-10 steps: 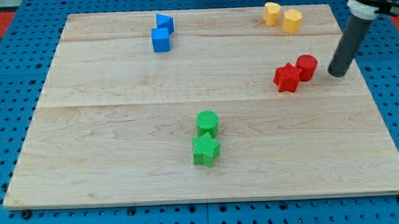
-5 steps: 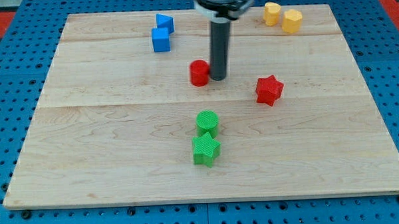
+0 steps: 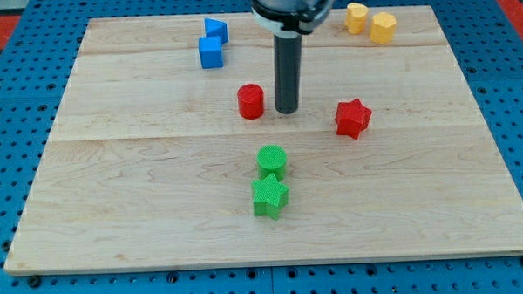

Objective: Push red circle to the top of the green circle

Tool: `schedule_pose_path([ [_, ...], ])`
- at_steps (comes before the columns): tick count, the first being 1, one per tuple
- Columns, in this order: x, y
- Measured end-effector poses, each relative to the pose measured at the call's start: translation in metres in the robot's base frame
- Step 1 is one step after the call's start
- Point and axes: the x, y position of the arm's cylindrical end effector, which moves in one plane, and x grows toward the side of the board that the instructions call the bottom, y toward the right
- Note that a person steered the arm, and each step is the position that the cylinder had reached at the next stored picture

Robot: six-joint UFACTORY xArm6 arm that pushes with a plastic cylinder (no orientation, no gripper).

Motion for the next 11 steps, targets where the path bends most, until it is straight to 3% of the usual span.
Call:
schedule_pose_path([
  [2, -0.073, -0.07],
  [3, -0.049, -0.099],
  [4, -0.017, -0.067],
  [5, -0.014, -0.067],
  [6, -0.042, -0.054],
  [7, -0.044, -0.003],
  [8, -0.035, -0.031],
  [9, -0.058, -0.065],
  [11, -0.001, -0.03],
])
